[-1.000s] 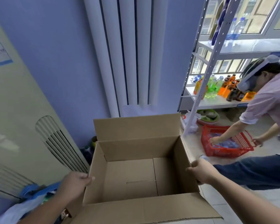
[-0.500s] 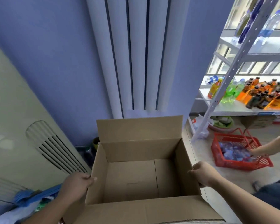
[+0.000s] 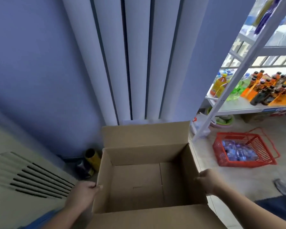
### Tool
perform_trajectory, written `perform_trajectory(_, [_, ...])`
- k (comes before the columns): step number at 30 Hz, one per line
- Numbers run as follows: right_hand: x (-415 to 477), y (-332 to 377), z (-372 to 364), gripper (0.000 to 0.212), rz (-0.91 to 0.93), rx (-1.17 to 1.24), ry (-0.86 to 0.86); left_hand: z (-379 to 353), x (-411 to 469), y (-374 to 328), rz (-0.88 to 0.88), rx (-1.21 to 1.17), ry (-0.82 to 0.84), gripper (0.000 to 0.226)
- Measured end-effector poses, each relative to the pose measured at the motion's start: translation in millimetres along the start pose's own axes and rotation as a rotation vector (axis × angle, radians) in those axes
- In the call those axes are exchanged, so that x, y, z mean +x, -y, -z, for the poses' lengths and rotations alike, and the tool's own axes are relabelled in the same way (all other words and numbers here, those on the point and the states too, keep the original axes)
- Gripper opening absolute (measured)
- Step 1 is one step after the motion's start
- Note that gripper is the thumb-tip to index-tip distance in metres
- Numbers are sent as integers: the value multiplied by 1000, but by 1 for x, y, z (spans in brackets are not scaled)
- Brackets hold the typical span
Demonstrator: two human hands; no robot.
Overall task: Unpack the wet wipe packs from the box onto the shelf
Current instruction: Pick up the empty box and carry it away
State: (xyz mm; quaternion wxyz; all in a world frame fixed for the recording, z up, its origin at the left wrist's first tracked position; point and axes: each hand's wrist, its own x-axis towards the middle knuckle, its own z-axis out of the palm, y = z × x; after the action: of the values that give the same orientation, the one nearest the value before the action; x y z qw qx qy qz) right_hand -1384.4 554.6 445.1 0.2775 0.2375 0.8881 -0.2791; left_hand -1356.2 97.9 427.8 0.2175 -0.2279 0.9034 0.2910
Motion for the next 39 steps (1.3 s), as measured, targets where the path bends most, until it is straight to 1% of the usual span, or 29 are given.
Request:
perform_trajectory(6, [58, 2, -13, 22, -18, -30, 30, -23, 34, -11, 69, 46, -26, 44])
perform_trajectory(8, [75, 2, -19, 24, -19, -29, 35, -31, 45, -12, 57, 68, -33, 45])
perform_trajectory(11, [98, 3, -29, 25, -20, -49, 33, -44, 62, -14, 69, 94, -36, 38])
perform_trajectory(15, [132, -2, -48, 23, -7, -53, 35, -70, 92, -6, 57, 58, -45, 33])
perform_trajectory(21, [171, -15, -81, 13, -9, -18, -3, -110, 137, 15, 68, -54, -19, 30])
perform_trajectory(24, [186, -24, -96, 13, -12, 13, -20, -122, 150, 17, 57, -57, -29, 17])
perform_trajectory(26, [195, -28, -105, 14, -21, 23, -31, -128, 157, 17, 49, -42, -50, 14])
perform_trajectory(30, [209, -38, -118, 14, -32, 57, -47, -138, 176, 24, 52, -11, -53, 26])
perform_trajectory(35, [226, -45, -129, 14, -41, 57, -61, -151, 192, 26, 27, 26, -51, 26])
perform_trajectory(39, [238, -43, -136, 14, -32, 29, -69, -163, 199, 27, 60, 20, -73, 25])
